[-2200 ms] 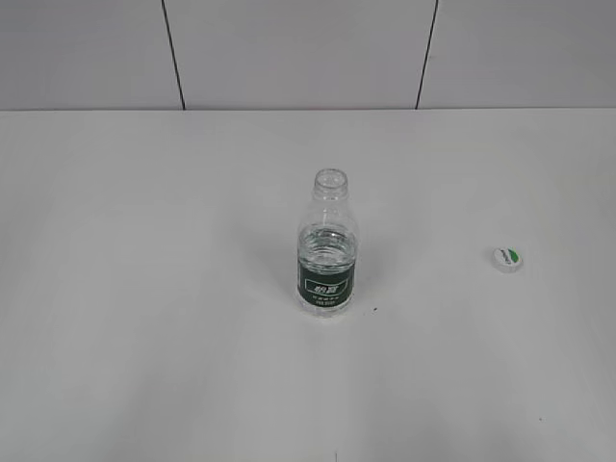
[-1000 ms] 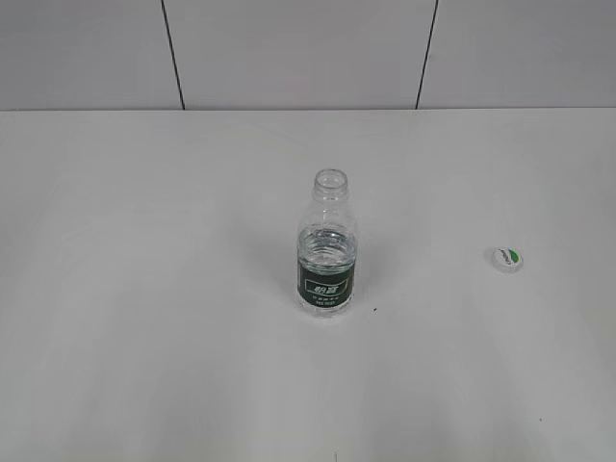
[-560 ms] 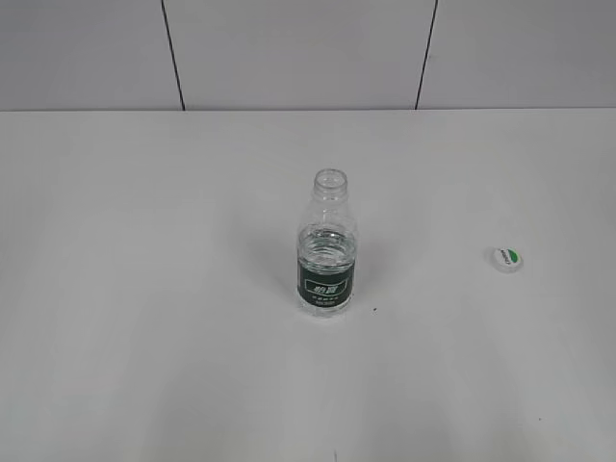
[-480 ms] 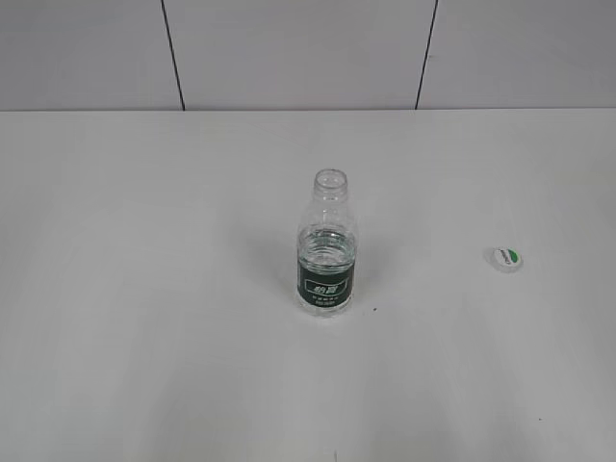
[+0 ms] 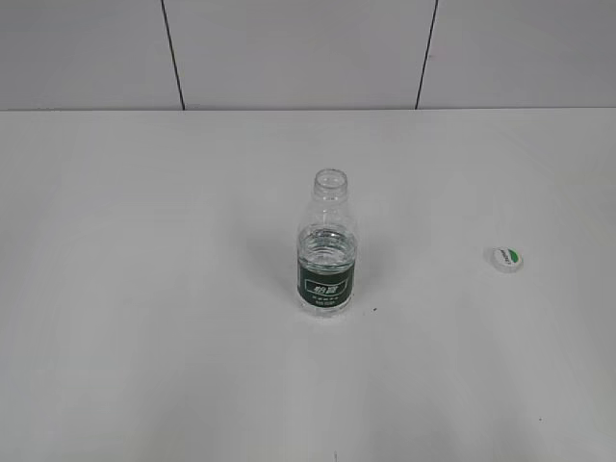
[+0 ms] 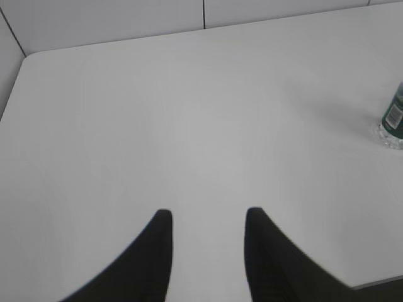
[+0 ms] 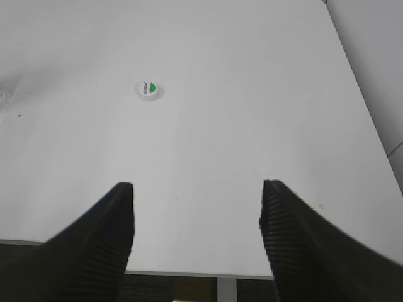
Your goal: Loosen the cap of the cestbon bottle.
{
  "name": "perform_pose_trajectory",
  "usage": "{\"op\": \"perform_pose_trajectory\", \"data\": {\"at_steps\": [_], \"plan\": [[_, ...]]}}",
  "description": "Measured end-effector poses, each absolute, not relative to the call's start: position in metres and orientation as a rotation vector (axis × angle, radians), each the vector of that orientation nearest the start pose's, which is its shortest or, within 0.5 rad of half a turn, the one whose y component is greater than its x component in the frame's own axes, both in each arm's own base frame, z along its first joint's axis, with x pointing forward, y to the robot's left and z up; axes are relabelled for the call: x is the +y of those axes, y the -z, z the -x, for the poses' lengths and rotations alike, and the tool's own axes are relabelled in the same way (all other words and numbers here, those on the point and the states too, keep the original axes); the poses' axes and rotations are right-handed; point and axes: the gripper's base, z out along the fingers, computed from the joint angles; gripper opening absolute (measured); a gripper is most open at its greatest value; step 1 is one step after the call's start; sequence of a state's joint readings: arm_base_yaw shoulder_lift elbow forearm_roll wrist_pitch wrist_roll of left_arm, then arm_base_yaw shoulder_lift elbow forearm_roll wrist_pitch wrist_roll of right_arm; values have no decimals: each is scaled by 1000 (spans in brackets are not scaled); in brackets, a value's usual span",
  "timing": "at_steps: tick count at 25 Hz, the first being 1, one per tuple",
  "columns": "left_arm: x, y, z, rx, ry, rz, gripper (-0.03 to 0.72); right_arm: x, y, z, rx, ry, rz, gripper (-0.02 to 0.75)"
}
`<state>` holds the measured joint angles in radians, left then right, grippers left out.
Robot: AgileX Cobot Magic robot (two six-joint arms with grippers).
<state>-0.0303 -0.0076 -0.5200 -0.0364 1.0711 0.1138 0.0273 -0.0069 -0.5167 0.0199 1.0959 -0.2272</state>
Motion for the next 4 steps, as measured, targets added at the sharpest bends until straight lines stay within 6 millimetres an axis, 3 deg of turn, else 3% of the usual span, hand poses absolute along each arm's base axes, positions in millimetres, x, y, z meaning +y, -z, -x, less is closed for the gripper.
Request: {"op": "perform_pose_trajectory", "data": {"at_steps": [4], "plan": [[-3, -282, 9, 2021, -4, -156, 242, 1, -279, 9, 2040, 100, 263, 484]]}}
